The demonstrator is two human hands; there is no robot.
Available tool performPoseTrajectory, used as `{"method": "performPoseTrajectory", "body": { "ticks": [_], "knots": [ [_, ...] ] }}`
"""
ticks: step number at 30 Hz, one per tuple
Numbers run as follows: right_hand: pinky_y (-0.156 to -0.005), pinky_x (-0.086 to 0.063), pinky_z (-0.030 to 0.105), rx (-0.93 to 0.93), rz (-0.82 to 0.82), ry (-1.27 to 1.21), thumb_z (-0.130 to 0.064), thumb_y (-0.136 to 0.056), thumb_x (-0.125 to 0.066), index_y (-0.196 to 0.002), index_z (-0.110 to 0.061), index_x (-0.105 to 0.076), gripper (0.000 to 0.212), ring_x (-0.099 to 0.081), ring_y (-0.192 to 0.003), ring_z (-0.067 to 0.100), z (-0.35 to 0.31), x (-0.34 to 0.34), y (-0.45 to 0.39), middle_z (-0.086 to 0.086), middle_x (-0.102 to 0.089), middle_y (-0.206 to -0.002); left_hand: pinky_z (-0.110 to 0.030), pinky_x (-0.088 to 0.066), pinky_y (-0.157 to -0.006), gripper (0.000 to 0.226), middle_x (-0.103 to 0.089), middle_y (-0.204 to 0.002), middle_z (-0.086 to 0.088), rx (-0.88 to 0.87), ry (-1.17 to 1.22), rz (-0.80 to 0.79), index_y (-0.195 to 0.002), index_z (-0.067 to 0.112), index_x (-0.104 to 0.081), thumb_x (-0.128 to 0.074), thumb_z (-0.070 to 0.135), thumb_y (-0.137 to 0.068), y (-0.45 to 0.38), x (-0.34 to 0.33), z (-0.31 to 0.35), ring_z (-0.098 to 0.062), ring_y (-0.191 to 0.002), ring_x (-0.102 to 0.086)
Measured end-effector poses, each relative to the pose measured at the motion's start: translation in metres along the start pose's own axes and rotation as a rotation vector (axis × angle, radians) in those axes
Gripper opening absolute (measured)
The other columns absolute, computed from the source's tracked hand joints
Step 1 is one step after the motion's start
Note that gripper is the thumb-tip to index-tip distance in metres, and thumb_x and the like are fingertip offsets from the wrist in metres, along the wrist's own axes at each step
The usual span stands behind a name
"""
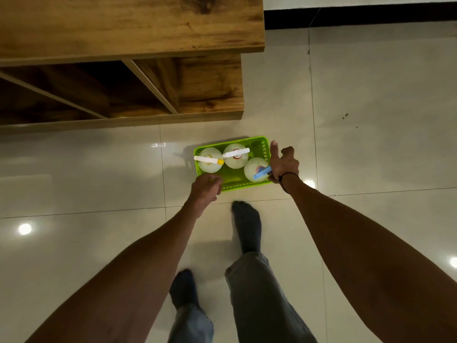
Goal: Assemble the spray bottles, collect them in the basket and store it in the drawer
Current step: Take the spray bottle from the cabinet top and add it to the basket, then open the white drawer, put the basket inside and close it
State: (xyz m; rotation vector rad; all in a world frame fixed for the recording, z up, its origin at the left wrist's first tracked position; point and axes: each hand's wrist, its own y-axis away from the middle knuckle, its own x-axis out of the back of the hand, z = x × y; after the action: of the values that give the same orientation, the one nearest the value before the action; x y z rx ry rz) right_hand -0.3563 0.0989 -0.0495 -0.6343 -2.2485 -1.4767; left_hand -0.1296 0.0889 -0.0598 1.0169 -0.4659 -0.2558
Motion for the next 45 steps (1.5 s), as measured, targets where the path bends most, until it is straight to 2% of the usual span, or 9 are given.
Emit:
{"method": "performPoseTrajectory", "body": {
  "ticks": [5,10,17,26,30,34,38,42,45],
  "knots": [
    [-0.105,-0.05,0.052,-0.037,0.005,-0.278,-0.095,-0.07,-0.016,-0.134,-0.019,-0.054,0.107,-0.064,-0.107,0.033,0.028,-0.002,-0.029,0.007,-0.069,-0.095,-0.029,-0.053,-0.081,0.016,-0.076,-0.108,-0.007,-0.058,-0.012,0.33,-0.102,0.022,-0.073,-0.063,0.027,-0.09,-0.019,0.018,-0.01,-0.026,-0.091,-0.069],
    [-0.107,-0.035,0.04,-0.11,-0.235,-0.407,-0.069,-0.102,-0.014,-0.154,-0.011,-0.042,0.083,-0.047,-0.136,0.025,0.016,-0.013,-0.023,0.006,-0.049,-0.149,-0.039,-0.045,-0.094,0.06,-0.054,-0.144,-0.008,0.106,0.177,0.161,-0.142,0.014,-0.055,-0.061,0.039,-0.088,-0.049,0.025,-0.018,-0.029,-0.124,-0.056],
    [-0.109,-0.036,0.046,-0.157,-0.356,-0.413,-0.075,-0.096,-0.036,-0.146,-0.021,-0.051,0.075,-0.051,-0.128,0.02,0.007,-0.028,-0.02,0.003,-0.053,-0.149,-0.05,-0.044,-0.101,0.029,-0.056,-0.125,-0.003,0.189,0.379,0.016,-0.084,0.026,-0.059,-0.062,0.039,-0.058,-0.048,0.045,-0.017,-0.024,-0.121,-0.052],
    [-0.122,-0.026,0.052,-0.12,-0.508,-0.224,-0.072,-0.099,-0.03,-0.149,-0.02,-0.047,0.074,-0.062,-0.097,0.014,-0.068,-0.041,0.076,0.002,-0.071,-0.112,-0.045,-0.051,-0.086,0.028,-0.056,-0.107,-0.004,0.194,0.521,0.106,-0.083,0.02,-0.061,-0.062,0.033,-0.058,0.037,0.138,-0.023,-0.024,-0.106,-0.054],
    [-0.114,-0.035,0.047,-0.045,-0.574,-0.083,-0.076,-0.097,-0.029,-0.133,-0.023,-0.055,0.069,-0.062,-0.088,0.009,-0.126,-0.056,0.137,0.002,-0.071,-0.117,-0.047,-0.057,-0.084,0.046,-0.058,-0.124,-0.009,0.207,0.544,0.289,-0.124,0.018,-0.054,-0.064,0.003,-0.082,0.079,0.184,-0.038,-0.023,-0.104,-0.058],
    [-0.11,-0.041,0.044,0.022,-0.667,0.048,-0.075,-0.098,-0.027,-0.151,-0.021,-0.045,0.078,-0.063,-0.089,0.011,-0.177,-0.078,0.198,0.002,-0.066,-0.129,-0.047,-0.061,-0.065,0.038,-0.055,-0.135,-0.023,0.161,0.568,0.389,-0.104,0.027,-0.048,-0.067,-0.001,-0.087,0.116,0.228,-0.069,-0.033,-0.104,-0.062],
    [-0.065,-0.047,0.029,0.113,-0.74,0.18,-0.07,-0.101,-0.025,-0.153,-0.014,-0.041,0.078,-0.068,-0.068,0.008,-0.221,-0.117,0.252,0.003,-0.065,-0.124,-0.057,-0.062,-0.067,0.04,-0.059,-0.13,-0.027,0.148,0.681,0.373,-0.09,0.034,-0.042,-0.064,0.008,-0.07,0.152,0.264,-0.094,-0.042,-0.105,-0.066],
    [-0.067,-0.047,0.029,0.193,-0.829,0.311,-0.076,-0.098,-0.024,-0.155,-0.018,-0.043,0.084,-0.072,-0.071,0.004,-0.246,-0.169,0.285,0.004,-0.058,-0.148,-0.051,-0.063,-0.053,0.038,-0.055,-0.127,-0.03,0.157,0.735,0.491,-0.099,0.03,-0.044,-0.06,-0.001,-0.083,0.153,0.288,-0.125,-0.051,-0.106,-0.067],
    [-0.064,-0.046,0.029,0.221,-0.836,0.418,-0.072,-0.1,-0.023,-0.15,-0.017,-0.048,0.079,-0.065,-0.078,0.003,-0.259,-0.209,0.306,-0.005,-0.069,-0.117,-0.05,-0.062,-0.052,0.038,-0.056,-0.124,-0.027,0.174,0.786,0.541,-0.113,0.02,-0.044,-0.061,0.0,-0.087,0.149,0.308,-0.147,-0.048,-0.104,-0.068]
  ]
}}
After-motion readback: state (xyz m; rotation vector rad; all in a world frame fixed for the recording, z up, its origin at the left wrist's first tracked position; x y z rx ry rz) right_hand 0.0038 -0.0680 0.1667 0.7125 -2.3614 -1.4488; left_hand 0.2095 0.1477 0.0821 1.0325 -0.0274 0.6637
